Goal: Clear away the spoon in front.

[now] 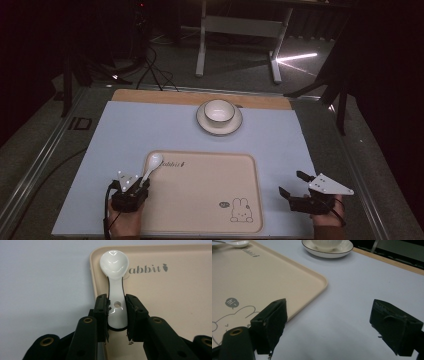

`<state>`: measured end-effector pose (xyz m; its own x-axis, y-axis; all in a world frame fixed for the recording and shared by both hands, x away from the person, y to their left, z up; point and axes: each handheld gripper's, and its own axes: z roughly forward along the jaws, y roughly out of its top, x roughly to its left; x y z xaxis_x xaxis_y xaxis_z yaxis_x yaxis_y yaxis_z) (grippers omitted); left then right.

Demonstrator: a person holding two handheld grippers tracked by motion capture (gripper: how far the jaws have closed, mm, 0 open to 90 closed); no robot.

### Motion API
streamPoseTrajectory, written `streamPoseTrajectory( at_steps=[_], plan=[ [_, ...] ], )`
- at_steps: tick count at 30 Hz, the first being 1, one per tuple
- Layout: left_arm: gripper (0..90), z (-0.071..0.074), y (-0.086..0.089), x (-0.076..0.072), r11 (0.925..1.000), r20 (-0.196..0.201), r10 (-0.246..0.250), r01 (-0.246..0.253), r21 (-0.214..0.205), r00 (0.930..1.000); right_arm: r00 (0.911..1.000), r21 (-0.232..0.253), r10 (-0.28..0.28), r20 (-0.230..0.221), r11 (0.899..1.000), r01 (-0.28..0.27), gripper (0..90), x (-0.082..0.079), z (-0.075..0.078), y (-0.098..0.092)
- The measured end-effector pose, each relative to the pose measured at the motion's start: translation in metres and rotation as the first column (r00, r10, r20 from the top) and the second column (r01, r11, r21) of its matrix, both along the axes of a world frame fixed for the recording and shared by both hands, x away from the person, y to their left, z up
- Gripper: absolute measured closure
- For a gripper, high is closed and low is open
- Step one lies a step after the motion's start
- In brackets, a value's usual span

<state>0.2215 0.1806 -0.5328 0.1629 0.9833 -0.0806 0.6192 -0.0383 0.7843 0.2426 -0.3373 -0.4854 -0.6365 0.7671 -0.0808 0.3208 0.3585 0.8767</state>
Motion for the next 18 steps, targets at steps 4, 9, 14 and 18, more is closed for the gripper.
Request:
streamPoseTrajectory(
  at_steps=[4,9,14,18],
  plan=[
    [69.3,-0.001,0.000,-0.001,0.9999,-0.009,-0.016,0.016,0.000,0.9998,1.0000,0.000,0.002,-0.001,1.000,-0.002,14.2,0.000,0.000,0.000],
    [65.9,-0.001,-0.001,-0.002,0.9995,-0.007,-0.029,0.030,0.008,0.9995,1.0000,0.000,0.003,-0.003,1.000,-0.003,14.2,0.000,0.000,0.001],
    [60.0,0.004,-0.002,-0.001,0.9991,0.014,-0.041,0.041,0.005,0.9990,1.0000,0.000,0.004,-0.001,1.000,-0.004,14.2,0.001,0.000,0.001],
    [54.3,0.013,-0.003,0.003,0.9961,0.023,-0.087,0.087,0.014,0.9959,1.0000,0.001,0.003,-0.002,1.000,-0.003,14.2,0.000,0.000,0.001]
  ],
)
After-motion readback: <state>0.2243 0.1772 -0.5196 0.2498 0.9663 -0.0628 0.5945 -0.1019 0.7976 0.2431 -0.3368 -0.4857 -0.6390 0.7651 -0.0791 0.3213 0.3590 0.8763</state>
